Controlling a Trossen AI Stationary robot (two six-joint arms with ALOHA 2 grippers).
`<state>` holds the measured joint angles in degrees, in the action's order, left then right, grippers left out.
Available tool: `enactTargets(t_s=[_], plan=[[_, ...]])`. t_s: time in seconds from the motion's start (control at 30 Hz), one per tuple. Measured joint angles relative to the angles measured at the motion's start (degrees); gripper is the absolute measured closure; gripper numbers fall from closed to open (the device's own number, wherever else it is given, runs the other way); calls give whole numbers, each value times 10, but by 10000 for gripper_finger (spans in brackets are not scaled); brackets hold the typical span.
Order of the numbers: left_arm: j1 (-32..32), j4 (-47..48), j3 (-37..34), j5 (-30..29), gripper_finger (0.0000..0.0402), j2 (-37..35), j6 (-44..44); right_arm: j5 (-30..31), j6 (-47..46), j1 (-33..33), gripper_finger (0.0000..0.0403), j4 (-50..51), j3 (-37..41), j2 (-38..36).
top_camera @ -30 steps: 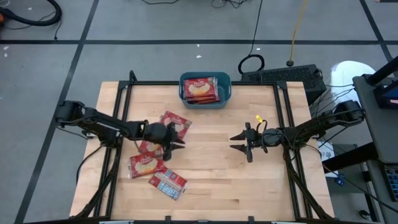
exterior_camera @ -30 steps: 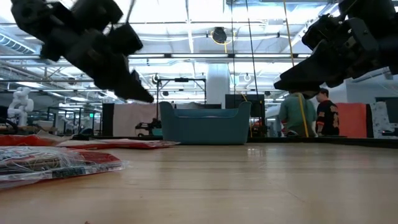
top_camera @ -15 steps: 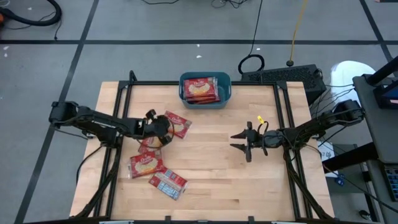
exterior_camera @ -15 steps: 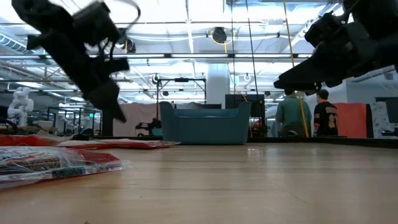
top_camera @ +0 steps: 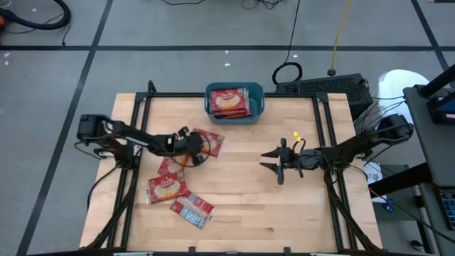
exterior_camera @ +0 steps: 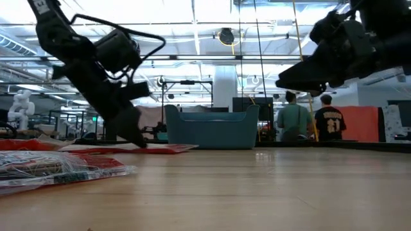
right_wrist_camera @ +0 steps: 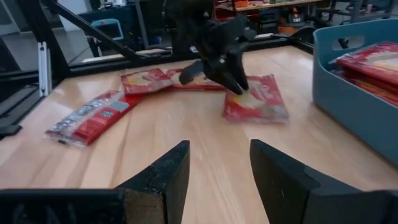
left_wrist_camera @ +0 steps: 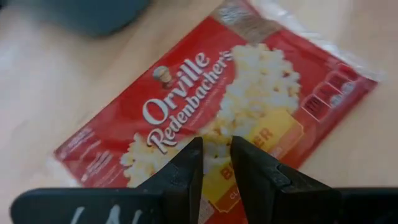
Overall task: Sort popcorn bags into baskets
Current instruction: Put the red popcorn bag into the blue bin
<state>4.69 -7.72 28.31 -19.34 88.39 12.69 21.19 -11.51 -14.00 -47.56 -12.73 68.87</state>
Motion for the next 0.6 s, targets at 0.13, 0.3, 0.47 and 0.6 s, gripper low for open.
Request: enactTargets(t_s=[0.13, 0.3, 0.47, 0.6], plan=[[-6, -105, 1, 67, 309, 51, -33, 0, 5, 0, 243, -3, -46, 70], [-27, -186, 0, 171, 309, 82, -103, 44, 1, 1, 243, 5, -122, 181], [-56, -186, -2, 199, 309, 63, -143, 42, -17, 18, 243, 29, -193, 261], [-78, -178, 1, 168, 309, 27, -161, 37, -33, 38, 243, 66, -232, 302]])
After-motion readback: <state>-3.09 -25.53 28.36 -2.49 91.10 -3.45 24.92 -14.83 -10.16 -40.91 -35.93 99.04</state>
